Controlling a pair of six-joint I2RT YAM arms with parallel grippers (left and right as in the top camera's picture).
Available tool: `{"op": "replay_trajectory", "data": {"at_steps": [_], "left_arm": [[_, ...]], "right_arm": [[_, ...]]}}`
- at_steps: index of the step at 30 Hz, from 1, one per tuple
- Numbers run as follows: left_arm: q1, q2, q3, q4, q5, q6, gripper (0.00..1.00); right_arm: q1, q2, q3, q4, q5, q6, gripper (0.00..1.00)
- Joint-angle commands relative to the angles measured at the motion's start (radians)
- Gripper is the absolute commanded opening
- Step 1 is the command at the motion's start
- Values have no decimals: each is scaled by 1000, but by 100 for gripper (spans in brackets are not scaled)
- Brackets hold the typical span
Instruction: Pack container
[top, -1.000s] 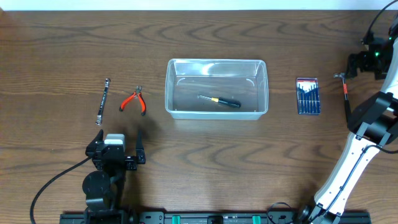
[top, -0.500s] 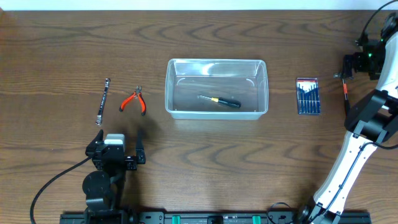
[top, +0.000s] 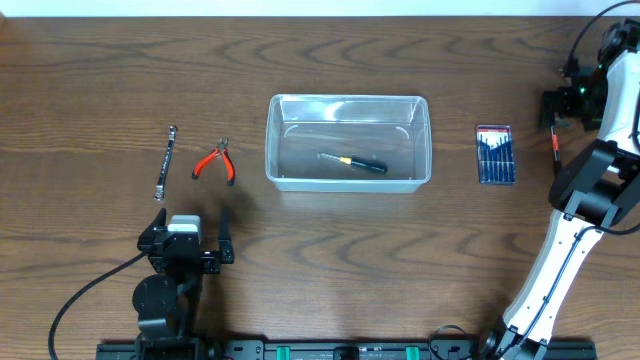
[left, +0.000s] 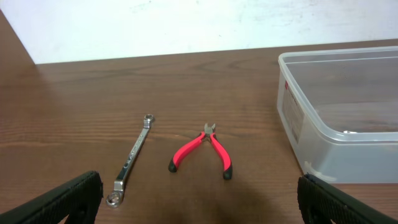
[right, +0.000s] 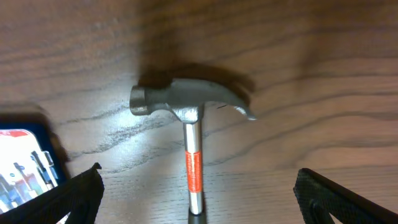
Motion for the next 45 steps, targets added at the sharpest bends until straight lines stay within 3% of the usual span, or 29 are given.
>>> {"op": "replay_trajectory", "data": {"at_steps": [1,11,45], "left_arm": [[4,-6,-25,-8,-8,-2,98],[4,-6,-25,-8,-8,-2,98],[4,-6,-25,-8,-8,-2,98]], "right_arm": [[4,11,-41,6,4,13,99],[2,11,-133,46,4,13,99],[2,11,-135,74,7,-21,99]]}}
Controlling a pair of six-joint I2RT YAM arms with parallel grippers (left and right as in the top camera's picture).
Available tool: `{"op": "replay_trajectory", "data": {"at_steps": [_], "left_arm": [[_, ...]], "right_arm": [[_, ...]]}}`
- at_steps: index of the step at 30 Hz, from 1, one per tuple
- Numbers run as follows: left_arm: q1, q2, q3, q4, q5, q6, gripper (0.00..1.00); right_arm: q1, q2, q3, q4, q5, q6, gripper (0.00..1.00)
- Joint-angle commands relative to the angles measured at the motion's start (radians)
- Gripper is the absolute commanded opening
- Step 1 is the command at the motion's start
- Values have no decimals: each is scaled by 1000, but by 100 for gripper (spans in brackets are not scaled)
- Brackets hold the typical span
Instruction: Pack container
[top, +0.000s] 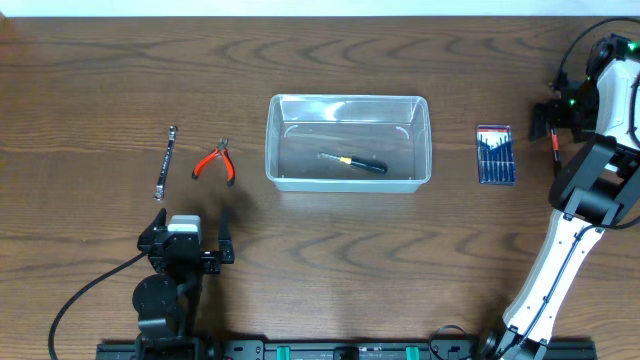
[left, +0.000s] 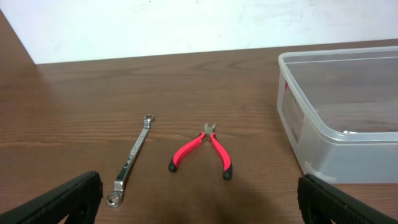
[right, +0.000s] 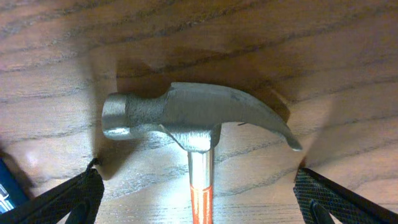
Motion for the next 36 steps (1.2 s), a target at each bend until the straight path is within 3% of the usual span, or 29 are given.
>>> {"op": "replay_trajectory", "data": {"at_steps": [1,6,12,22,36], "left_arm": [[4,-6,-25,-8,-8,-2,98],[4,-6,-25,-8,-8,-2,98],[4,-6,-25,-8,-8,-2,98],[4,-6,-25,-8,-8,-2,98],[4,-6,-25,-8,-8,-2,98]], "right_arm": [[2,10,-5,-3,7,-16,99],[2,10,-5,-3,7,-16,75],[2,10,-5,-3,7,-16,68],[2,10,-5,-10,7,-16,43],[2,10,-5,-10,7,-15,20]]}}
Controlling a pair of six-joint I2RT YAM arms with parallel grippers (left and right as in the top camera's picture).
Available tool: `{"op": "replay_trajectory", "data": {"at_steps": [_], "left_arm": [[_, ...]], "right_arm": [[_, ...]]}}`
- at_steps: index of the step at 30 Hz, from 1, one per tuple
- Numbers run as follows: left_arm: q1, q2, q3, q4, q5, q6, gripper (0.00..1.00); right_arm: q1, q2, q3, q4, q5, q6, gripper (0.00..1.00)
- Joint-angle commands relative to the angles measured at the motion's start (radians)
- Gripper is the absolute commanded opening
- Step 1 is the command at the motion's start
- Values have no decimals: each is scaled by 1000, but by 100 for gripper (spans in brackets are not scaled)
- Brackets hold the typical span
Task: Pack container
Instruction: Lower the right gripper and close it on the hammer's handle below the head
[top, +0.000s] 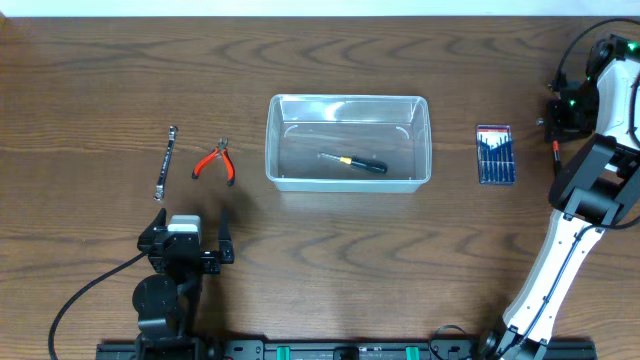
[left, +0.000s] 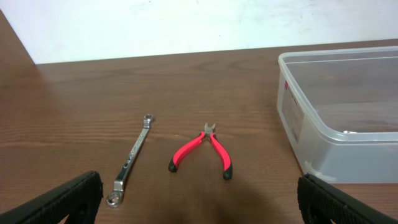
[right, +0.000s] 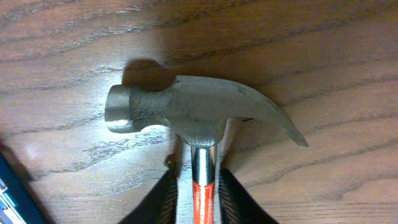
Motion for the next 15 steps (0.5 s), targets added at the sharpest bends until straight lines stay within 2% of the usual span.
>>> {"op": "replay_trajectory", "data": {"at_steps": [1,6,10,15], "left_arm": [[4,-6,-25,-8,-8,-2,98],[4,-6,-25,-8,-8,-2,98],[4,-6,-25,-8,-8,-2,98],[4,-6,-25,-8,-8,-2,98]], "right_arm": [[2,10,-5,-2,7,4,18],[2,10,-5,-2,7,4,13],[2,10,-5,-2,6,4,5],[2,10,-5,-2,6,4,2]]}}
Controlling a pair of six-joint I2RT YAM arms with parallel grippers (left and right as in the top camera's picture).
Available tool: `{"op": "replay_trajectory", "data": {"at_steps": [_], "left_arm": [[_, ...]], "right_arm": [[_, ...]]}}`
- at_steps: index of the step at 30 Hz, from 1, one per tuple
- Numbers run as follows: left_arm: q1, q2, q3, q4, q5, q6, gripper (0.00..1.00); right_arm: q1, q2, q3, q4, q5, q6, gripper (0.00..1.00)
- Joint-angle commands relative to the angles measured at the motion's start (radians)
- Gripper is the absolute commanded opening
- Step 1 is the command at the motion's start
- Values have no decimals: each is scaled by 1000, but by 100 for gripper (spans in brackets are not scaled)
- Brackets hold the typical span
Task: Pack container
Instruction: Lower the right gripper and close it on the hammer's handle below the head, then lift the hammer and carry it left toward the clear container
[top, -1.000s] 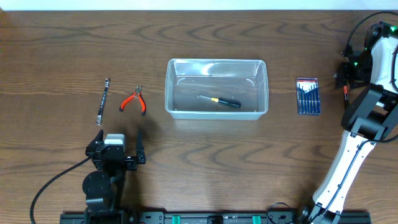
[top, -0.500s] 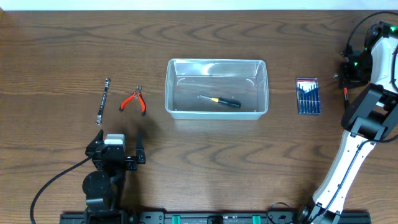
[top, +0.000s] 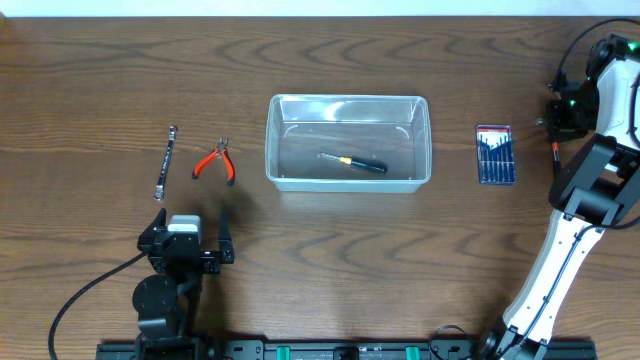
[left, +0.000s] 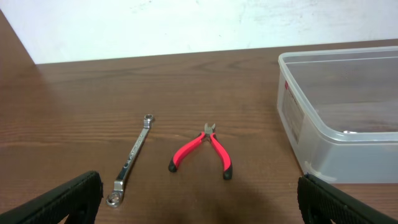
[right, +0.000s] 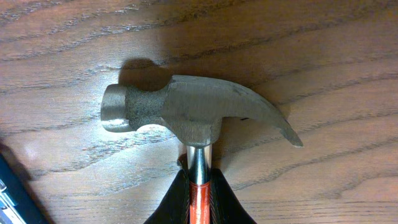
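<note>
A clear plastic container (top: 348, 142) stands mid-table with a black-and-yellow screwdriver (top: 353, 162) inside. Left of it lie red-handled pliers (top: 215, 162) and a steel wrench (top: 165, 162). In the right wrist view a steel claw hammer (right: 193, 112) lies on the wood, and my right gripper (right: 199, 196) is shut on its red-banded shaft just below the head. Overhead, that gripper (top: 556, 122) sits at the far right edge. My left gripper (left: 199, 202) stands open near the front left, well short of the pliers (left: 200, 151) and wrench (left: 132, 158).
A blue case of small screwdrivers (top: 495, 154) lies right of the container, close to the right arm. The container's wall (left: 298, 134) rises at the right of the left wrist view. The table's far edge meets a white wall.
The right gripper's fingers have closed from a narrow gap onto the hammer's shaft. The hammer's head has hardly shifted. The left arm has not moved.
My right gripper was wide open above the hammer, with the blue case at the left edge of its view. Then it was lower, fingers still wide. Then the fingers stood close either side of the shaft, and now they grip it. The left arm stayed still throughout.
</note>
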Motion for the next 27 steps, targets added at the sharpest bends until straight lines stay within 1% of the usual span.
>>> {"op": "replay_trajectory", "data": {"at_steps": [1,9,18,22,27], "left_arm": [[4,-6,-25,-8,-8,-2,98],[4,-6,-25,-8,-8,-2,98],[4,-6,-25,-8,-8,-2,98],[4,-6,-25,-8,-8,-2,98],[4,-6,-25,-8,-8,-2,98]], "right_arm": [[3,10,-5,-1,3,3,1],[3,10,-4,-9,-11,3,1],[4,8,9,-27,-101,2,1],[6,8,42,-50,-169,-21,1],[11,8,128,-91,-174,-21,1]]}}
